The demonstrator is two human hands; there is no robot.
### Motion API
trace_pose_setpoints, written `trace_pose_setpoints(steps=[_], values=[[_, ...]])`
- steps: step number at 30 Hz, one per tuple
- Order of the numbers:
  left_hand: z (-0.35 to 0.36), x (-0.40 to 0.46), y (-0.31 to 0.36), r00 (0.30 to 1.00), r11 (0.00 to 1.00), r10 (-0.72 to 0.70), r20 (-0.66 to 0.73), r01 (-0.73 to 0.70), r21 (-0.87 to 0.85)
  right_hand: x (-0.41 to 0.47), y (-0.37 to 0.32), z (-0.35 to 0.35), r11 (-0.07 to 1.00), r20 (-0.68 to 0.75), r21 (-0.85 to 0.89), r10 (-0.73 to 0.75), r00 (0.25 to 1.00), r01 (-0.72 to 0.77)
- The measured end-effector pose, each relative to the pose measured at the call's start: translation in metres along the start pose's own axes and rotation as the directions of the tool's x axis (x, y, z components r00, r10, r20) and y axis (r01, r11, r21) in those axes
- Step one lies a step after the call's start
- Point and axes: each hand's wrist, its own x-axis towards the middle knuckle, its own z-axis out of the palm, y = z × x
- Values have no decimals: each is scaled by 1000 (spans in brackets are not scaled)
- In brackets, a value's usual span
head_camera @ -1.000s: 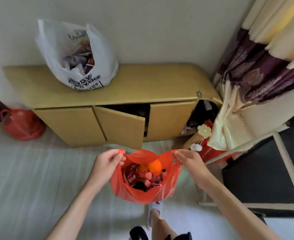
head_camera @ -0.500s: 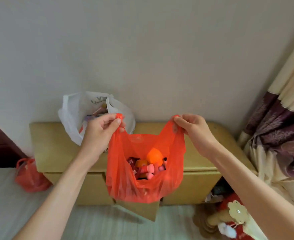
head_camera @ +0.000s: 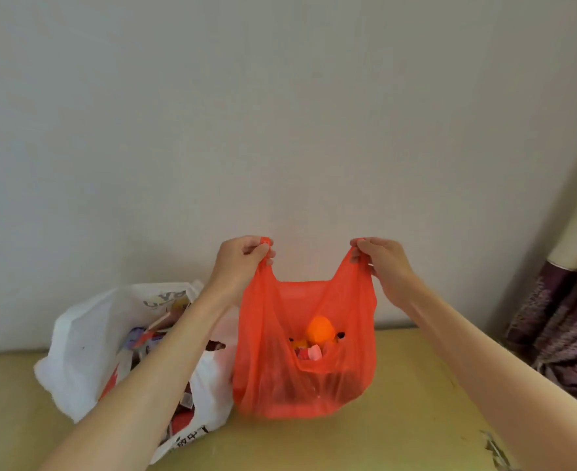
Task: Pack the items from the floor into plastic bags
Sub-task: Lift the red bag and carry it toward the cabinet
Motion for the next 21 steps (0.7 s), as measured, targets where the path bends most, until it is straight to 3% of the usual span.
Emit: trace_pose_setpoints(steps=[5,13,17,21], values=[[15,66,-24,998,999,-45,49,46,-27,56,11,9,999,-80,-12,36,996,-38],[35,114,-76,989,986,-135,65,128,104,109,51,5,986,-81,-71,147,986,-153],[41,114,-91,984,984,-177,-16,177,27,124,68,-3,988,-83,-79,123,989,-129],[46,94,-101,961,961,-275,2,275,-36,120,90,-6,969,-13,-222,107,994,-107]])
